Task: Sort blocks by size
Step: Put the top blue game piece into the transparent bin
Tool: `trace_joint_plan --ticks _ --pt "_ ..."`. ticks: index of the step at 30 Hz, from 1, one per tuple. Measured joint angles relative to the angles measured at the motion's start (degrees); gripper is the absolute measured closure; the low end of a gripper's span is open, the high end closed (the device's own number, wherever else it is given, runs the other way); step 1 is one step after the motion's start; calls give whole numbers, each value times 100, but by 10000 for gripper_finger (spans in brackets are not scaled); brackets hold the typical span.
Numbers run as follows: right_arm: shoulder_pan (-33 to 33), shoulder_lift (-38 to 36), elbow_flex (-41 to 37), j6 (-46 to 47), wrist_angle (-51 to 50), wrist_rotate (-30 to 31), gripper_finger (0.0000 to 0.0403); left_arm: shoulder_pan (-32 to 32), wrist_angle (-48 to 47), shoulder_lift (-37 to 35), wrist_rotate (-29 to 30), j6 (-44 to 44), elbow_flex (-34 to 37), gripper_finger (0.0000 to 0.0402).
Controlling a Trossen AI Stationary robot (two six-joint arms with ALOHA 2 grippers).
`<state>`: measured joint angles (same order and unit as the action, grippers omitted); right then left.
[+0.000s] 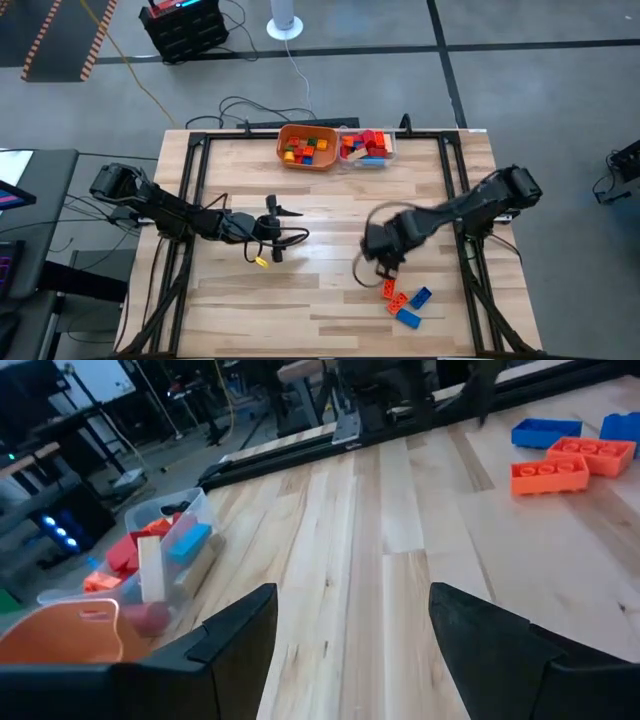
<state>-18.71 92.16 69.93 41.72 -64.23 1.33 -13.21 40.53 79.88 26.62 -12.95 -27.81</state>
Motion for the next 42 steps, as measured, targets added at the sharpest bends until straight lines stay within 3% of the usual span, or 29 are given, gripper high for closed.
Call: trace_joint_plan --ticks 4,12,17,28,38,42 --pt "-757 4 0 200 -308 -1 142 2 -7 -1 -3 -280 -22 148" --pt "-2292 163 2 432 23 6 155 15 -8 -1 -12 -481 -22 148" --pt "-2831 490 4 -41 72 7 158 15 0 -1 -25 -544 -24 148" --pt "-3035 1599 7 -712 149 -342 158 20 7 -1 220 -684 -24 148" --pt "-2985 1696 4 -1378 130 -274 160 20 -30 -1 227 -592 -25 148" --pt "-2944 1694 4 -1375 264 -254 188 17 -114 -1 235 -514 -26 148"
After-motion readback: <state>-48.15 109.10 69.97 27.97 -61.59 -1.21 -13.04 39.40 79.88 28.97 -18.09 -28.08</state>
